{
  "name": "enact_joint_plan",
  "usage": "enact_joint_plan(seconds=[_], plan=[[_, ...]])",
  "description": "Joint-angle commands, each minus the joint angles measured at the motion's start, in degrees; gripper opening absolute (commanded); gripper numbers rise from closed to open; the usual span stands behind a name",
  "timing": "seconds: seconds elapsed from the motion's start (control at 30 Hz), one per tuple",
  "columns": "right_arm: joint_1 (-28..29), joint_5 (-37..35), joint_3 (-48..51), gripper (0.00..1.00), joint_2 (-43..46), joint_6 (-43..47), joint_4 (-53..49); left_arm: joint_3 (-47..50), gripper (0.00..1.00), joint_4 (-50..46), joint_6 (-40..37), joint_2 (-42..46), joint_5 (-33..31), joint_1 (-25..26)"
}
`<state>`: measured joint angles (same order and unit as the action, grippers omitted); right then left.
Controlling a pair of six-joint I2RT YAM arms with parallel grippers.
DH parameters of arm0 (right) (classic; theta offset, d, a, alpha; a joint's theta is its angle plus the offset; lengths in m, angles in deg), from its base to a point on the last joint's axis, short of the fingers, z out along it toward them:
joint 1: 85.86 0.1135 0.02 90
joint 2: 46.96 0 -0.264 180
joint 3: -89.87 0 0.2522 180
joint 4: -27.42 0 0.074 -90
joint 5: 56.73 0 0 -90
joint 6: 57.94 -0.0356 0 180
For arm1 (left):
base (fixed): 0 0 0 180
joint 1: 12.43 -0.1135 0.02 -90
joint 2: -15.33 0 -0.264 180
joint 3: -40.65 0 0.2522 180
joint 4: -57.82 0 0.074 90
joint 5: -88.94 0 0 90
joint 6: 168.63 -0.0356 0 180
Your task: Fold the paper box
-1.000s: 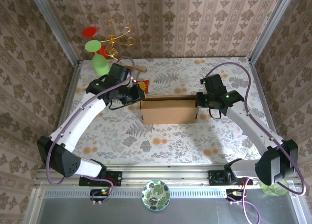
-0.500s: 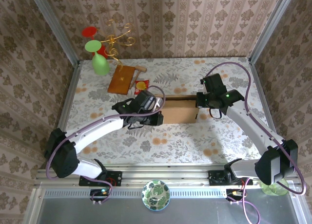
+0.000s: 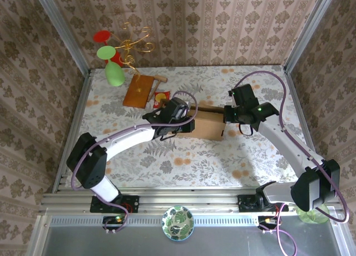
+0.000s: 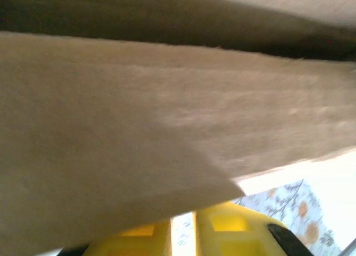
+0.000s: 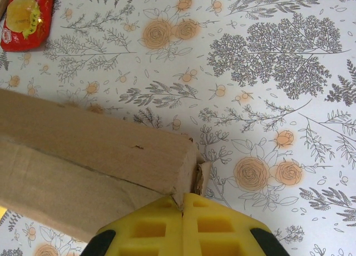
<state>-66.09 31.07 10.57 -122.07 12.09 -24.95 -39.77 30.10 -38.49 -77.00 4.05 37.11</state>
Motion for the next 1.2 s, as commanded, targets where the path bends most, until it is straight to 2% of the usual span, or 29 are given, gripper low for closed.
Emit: enact_joint_plan(seconds=[0.0,0.23,0.53,0.87,1.07,1.17], plan=[[0.3,0.4,-0.5,0.00,-1.2,-0.3,-4.3,-2.9,0.18,5.4,1.8,-2.3,0.2,0.4],[0.5,-0.8,-1.3,0.00,-2.0,-4.2,-5.0,-4.4,0.19,10.6,3.1,-6.4,2.5,1.2],[2.7,-4.7,-2.0,0.00,-3.4,-14.3,-6.3,-7.9,0.19,16.5,4.2,-12.0,5.6,1.5],[5.3,-9.0,-4.2,0.00,-7.0,-20.1,-8.2,-9.4,0.19,19.4,5.0,-15.1,9.4,1.8],[6.2,-11.8,-3.3,0.00,-7.3,-20.4,-8.1,-8.2,0.25,18.3,7.0,-10.0,10.3,0.4],[6.2,-11.7,-2.6,0.00,-6.6,-19.7,-6.2,-7.8,0.28,14.0,9.8,-5.8,11.1,-1.6]])
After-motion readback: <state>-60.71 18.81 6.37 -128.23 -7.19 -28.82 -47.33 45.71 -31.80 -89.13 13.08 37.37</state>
